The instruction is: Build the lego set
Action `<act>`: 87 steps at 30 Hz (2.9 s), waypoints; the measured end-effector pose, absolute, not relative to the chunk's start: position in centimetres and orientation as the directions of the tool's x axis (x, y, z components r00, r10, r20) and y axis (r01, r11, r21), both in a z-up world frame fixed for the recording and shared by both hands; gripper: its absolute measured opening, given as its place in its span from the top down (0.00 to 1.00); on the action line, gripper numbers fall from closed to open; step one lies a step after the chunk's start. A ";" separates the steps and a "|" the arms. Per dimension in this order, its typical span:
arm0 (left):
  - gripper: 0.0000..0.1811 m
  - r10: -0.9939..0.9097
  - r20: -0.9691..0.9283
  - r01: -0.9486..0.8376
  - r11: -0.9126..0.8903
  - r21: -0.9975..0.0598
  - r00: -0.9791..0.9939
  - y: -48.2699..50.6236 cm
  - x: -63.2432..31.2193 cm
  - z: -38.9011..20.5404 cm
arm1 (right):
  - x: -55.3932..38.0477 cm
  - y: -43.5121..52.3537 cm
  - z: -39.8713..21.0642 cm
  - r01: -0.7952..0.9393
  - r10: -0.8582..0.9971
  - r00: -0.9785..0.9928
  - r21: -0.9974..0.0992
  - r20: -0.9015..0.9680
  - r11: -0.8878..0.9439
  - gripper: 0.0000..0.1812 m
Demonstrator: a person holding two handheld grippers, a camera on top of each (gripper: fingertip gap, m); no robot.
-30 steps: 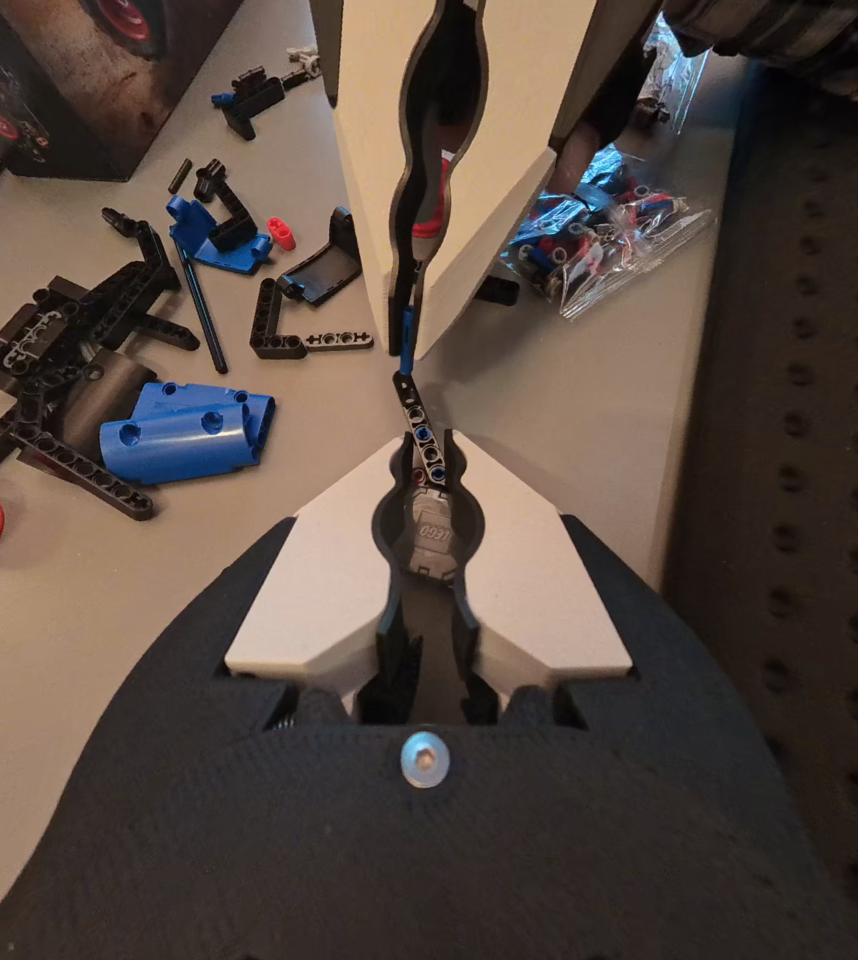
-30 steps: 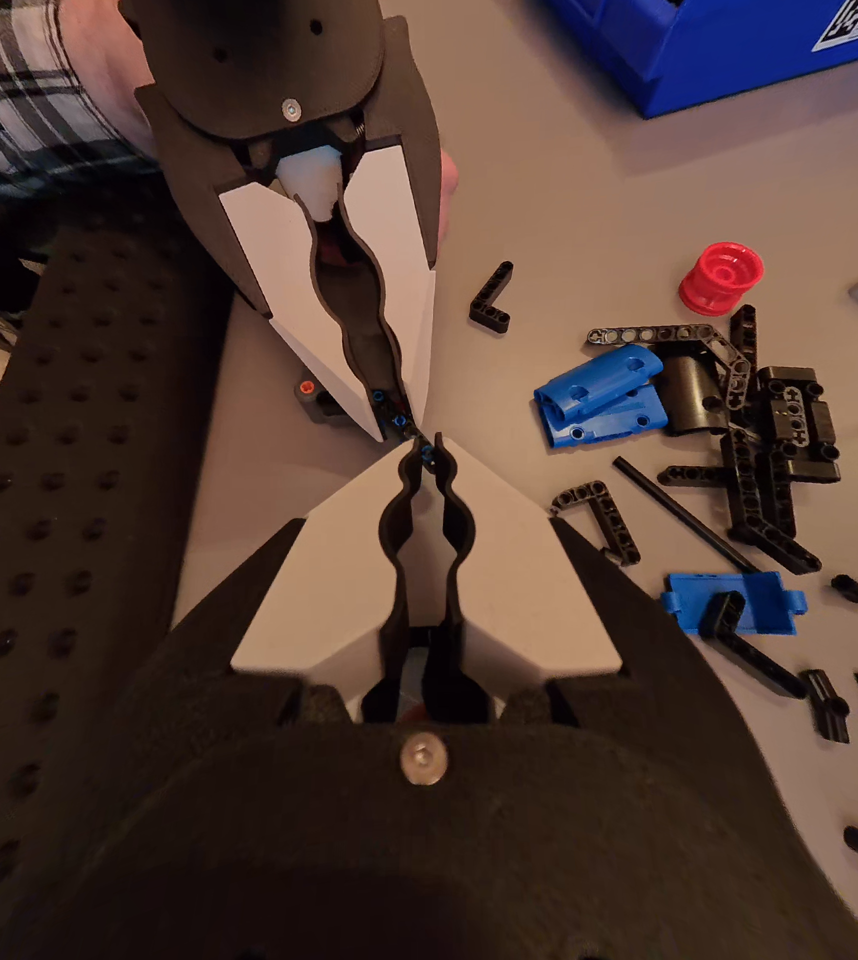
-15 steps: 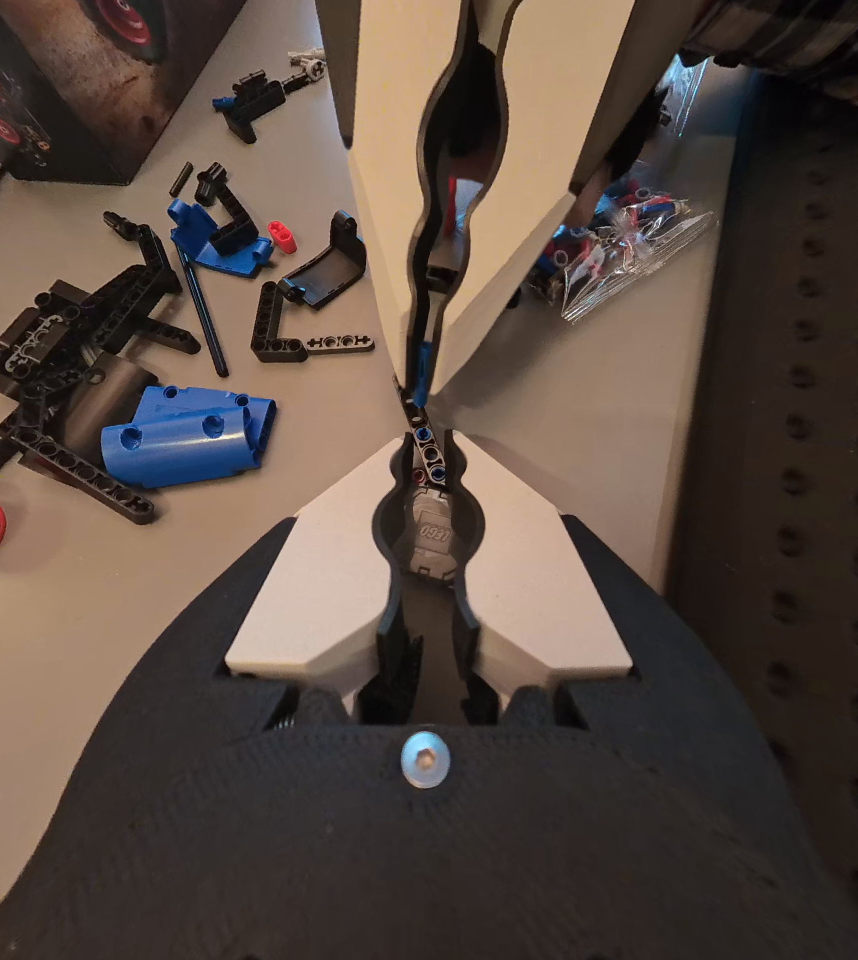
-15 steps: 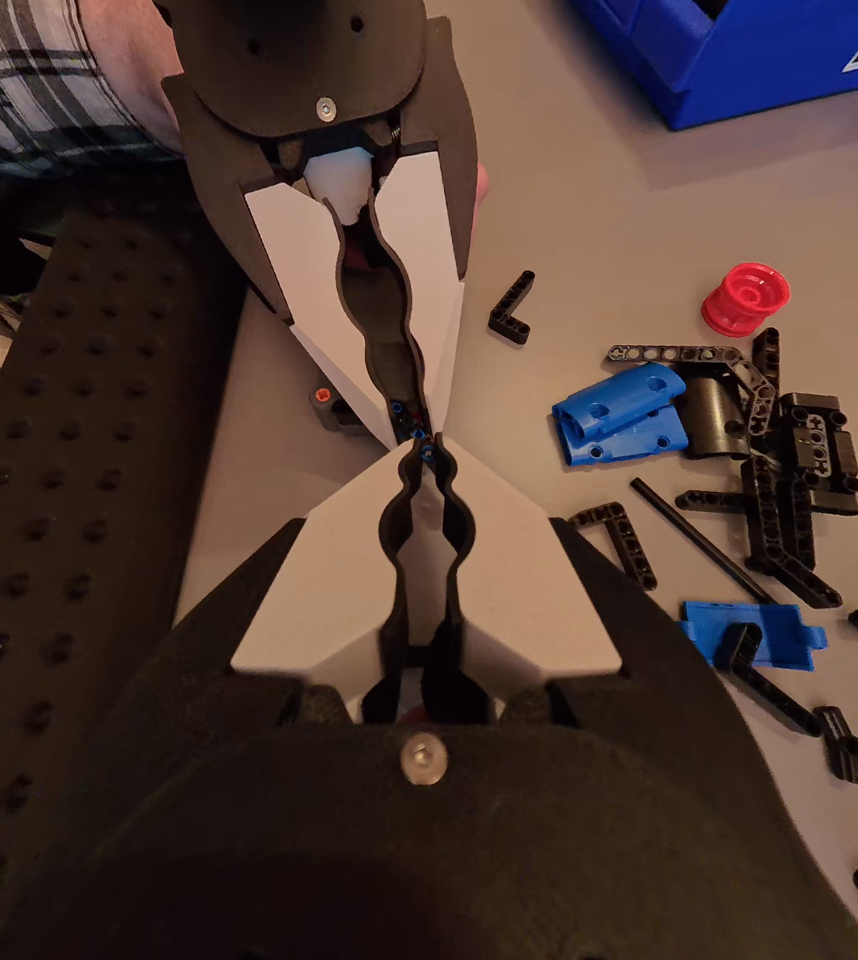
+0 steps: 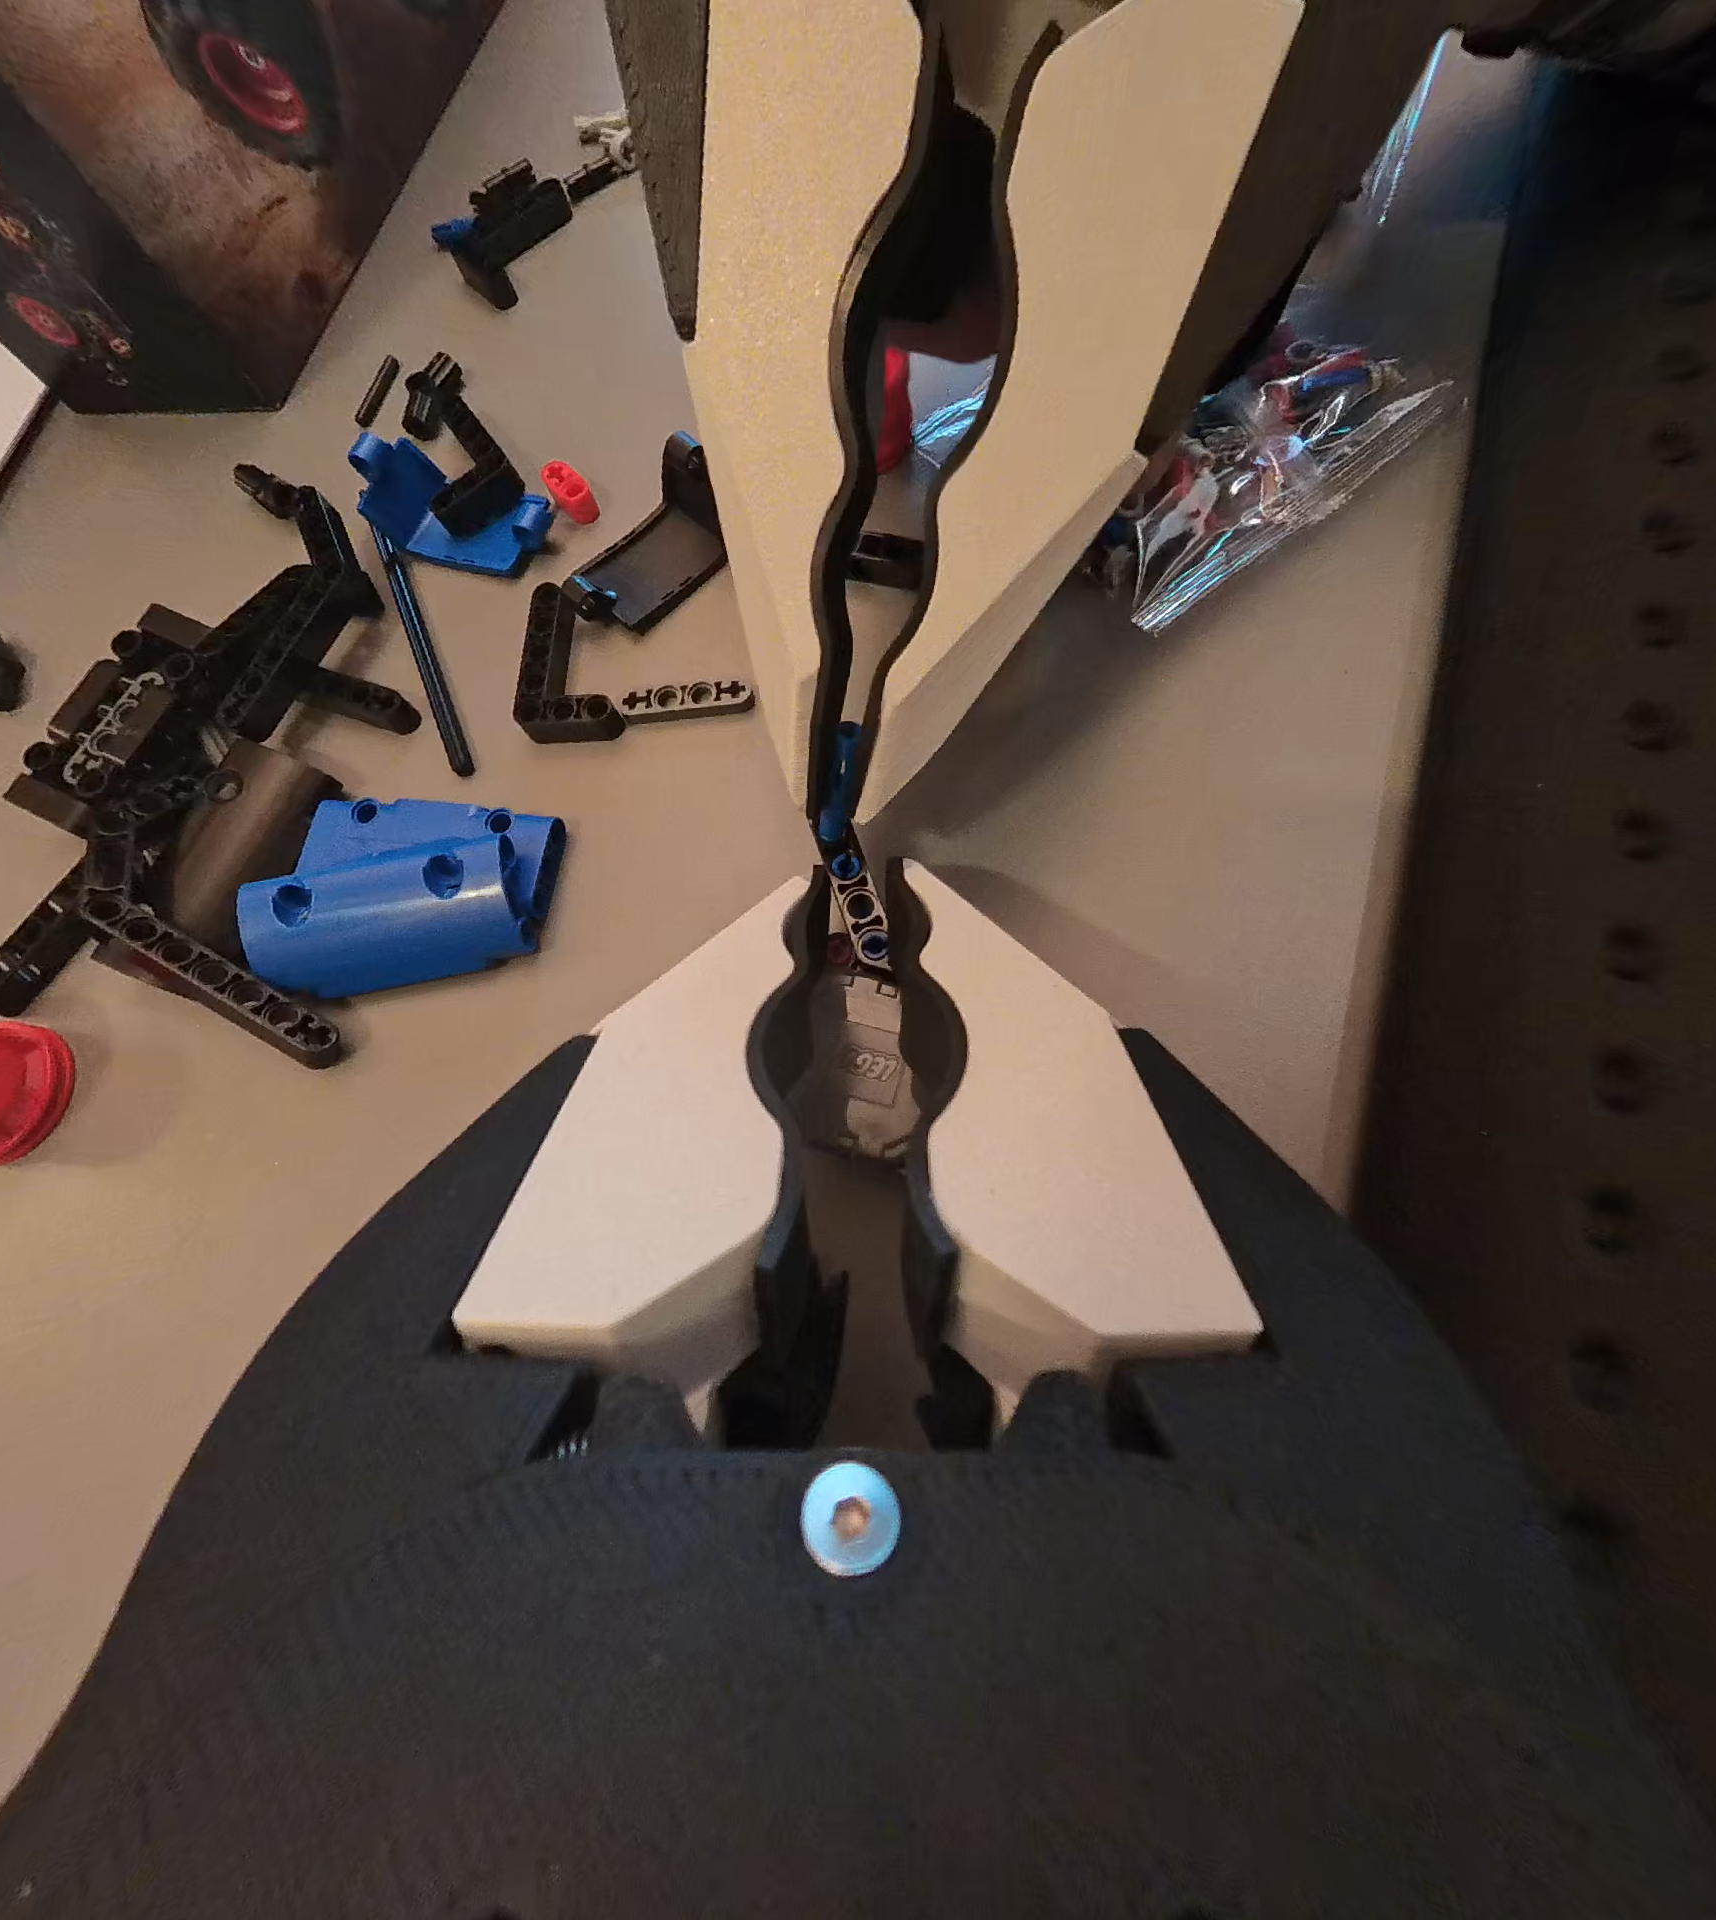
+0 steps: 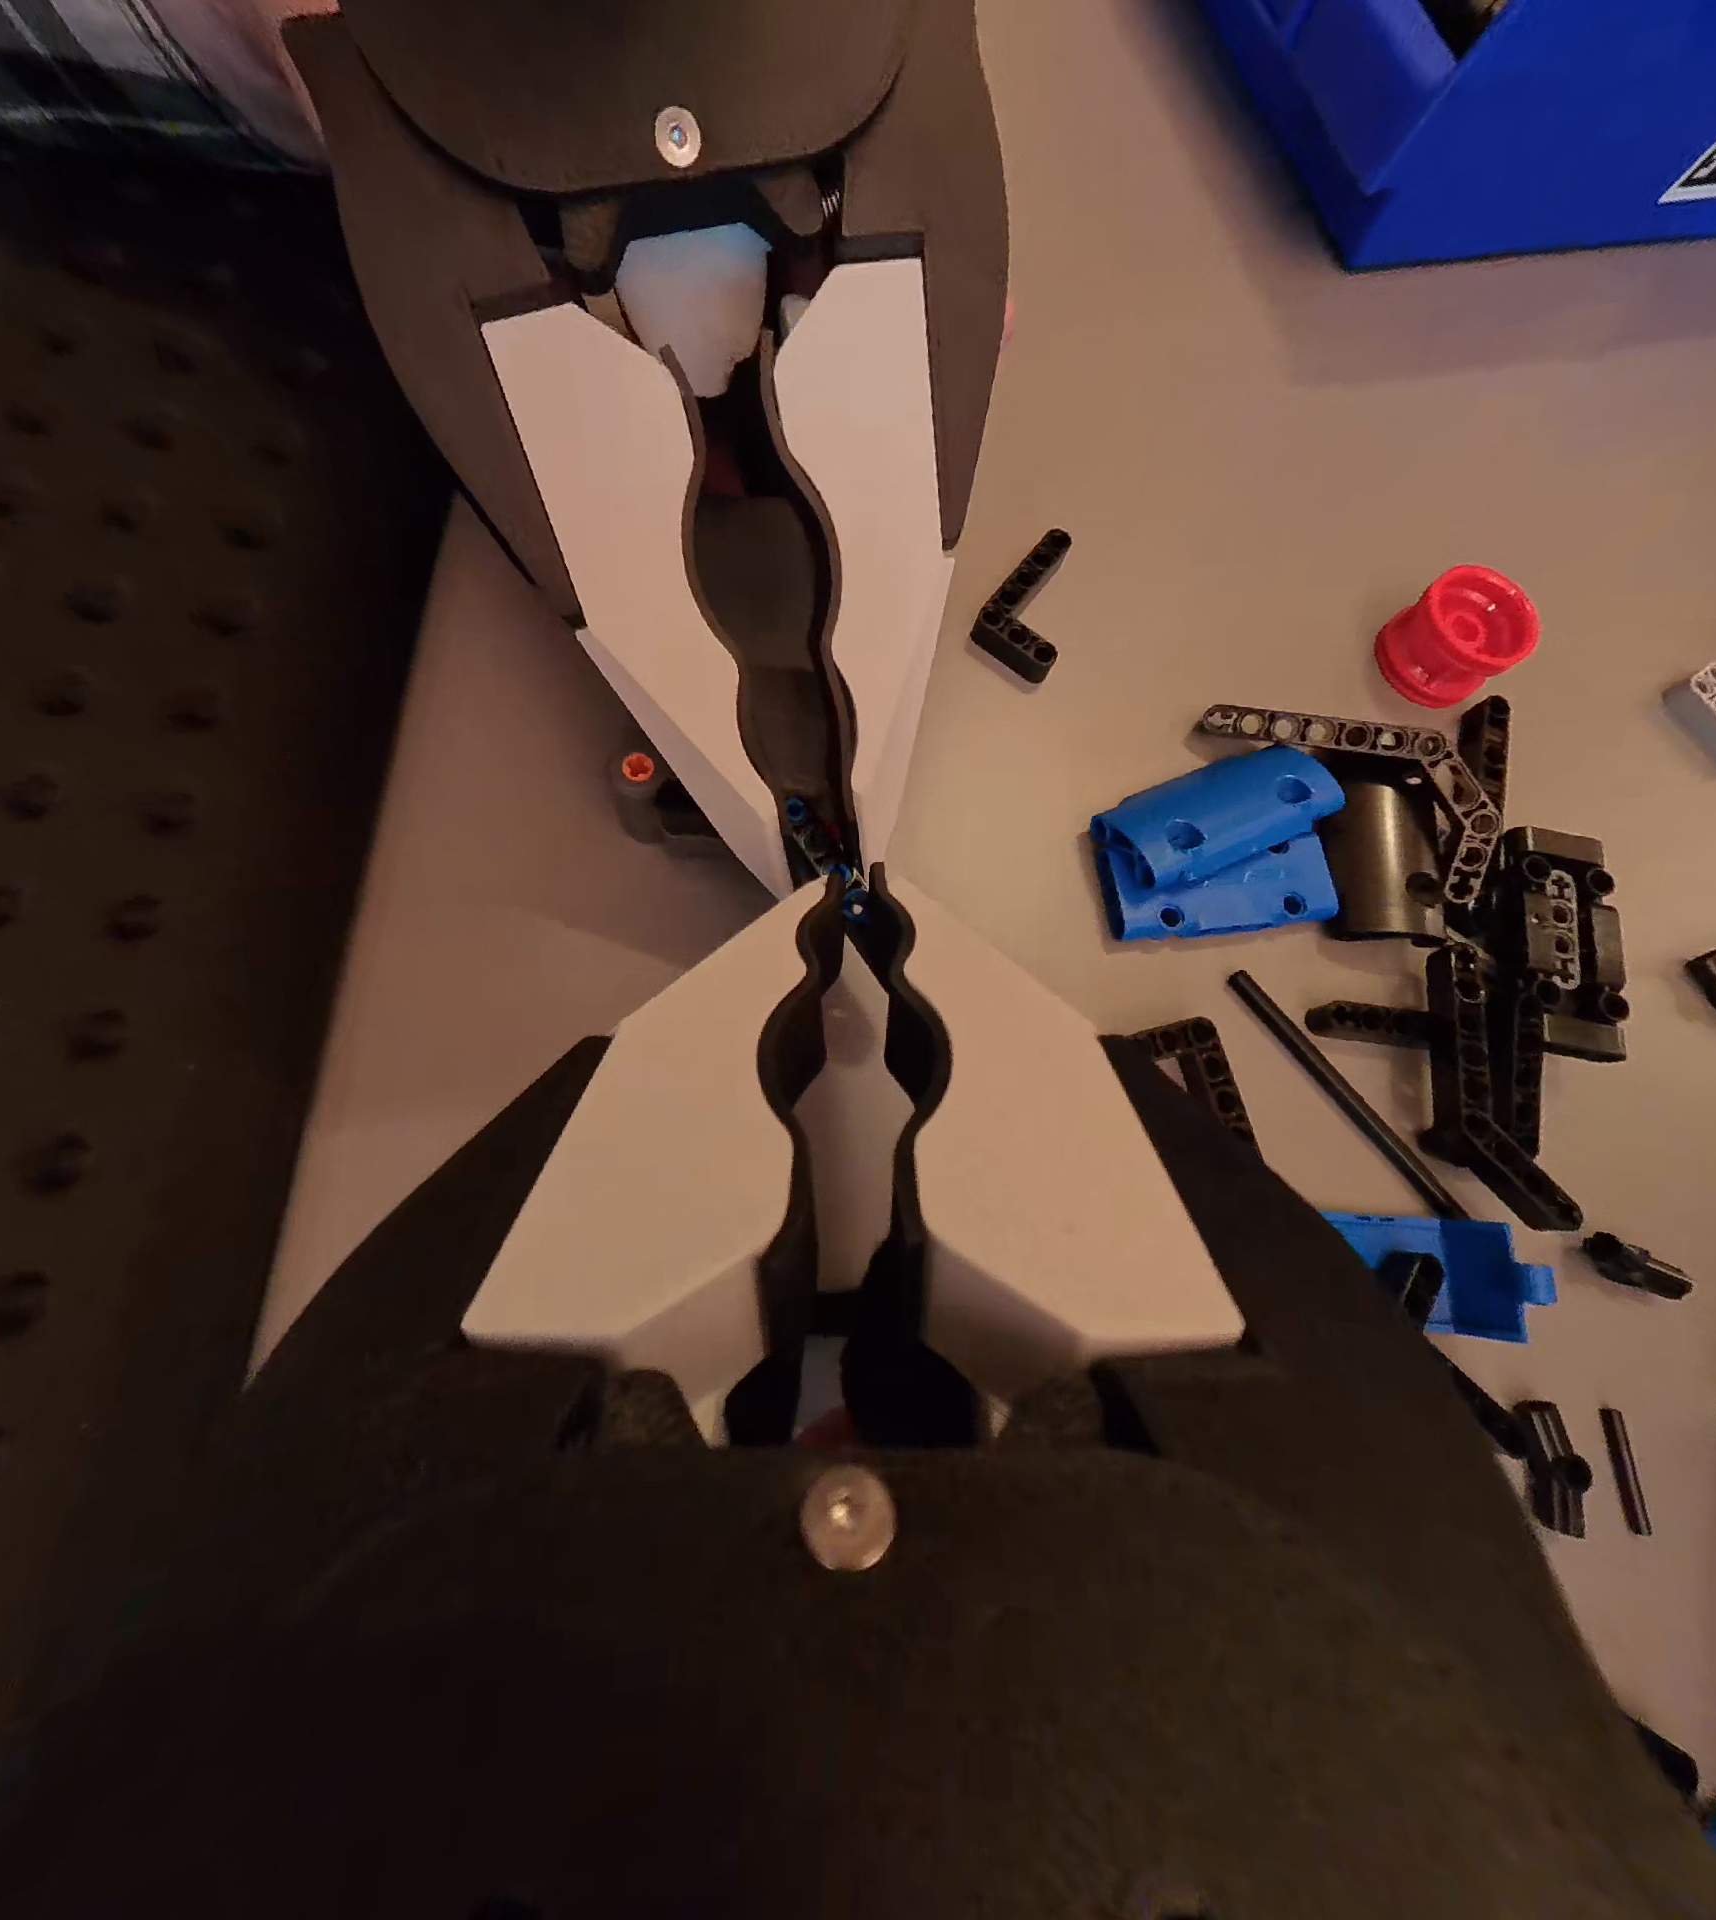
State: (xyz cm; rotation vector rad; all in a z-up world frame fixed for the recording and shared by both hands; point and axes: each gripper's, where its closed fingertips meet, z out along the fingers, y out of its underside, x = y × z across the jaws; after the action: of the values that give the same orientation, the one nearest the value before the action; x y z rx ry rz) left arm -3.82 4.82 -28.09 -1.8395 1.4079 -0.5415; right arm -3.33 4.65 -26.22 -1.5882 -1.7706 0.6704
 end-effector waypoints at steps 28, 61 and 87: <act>0.97 -0.936 -0.212 -0.667 -0.031 -0.745 0.280 4.6 -3.5 -28.0 | -3.3 4.5 -27.0 0.755 0.992 -0.128 -0.651 -0.024 0.082 0.99; 0.97 -0.935 -0.217 -0.633 -0.011 -0.774 0.281 4.9 -3.2 -27.6 | -3.4 5.1 -24.6 0.659 0.996 -0.071 -0.752 -0.058 0.003 0.97; 0.87 -0.887 -0.299 -0.642 0.005 -0.766 0.351 6.5 -5.0 -26.5 | 6.9 9.0 -18.8 0.656 0.939 0.278 -0.754 0.203 -0.031 0.89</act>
State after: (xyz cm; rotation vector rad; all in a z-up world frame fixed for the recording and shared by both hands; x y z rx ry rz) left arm -4.97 6.46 -26.48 -1.7156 1.3705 -0.3425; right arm 6.90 8.99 -18.81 -1.7637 -1.4547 0.4550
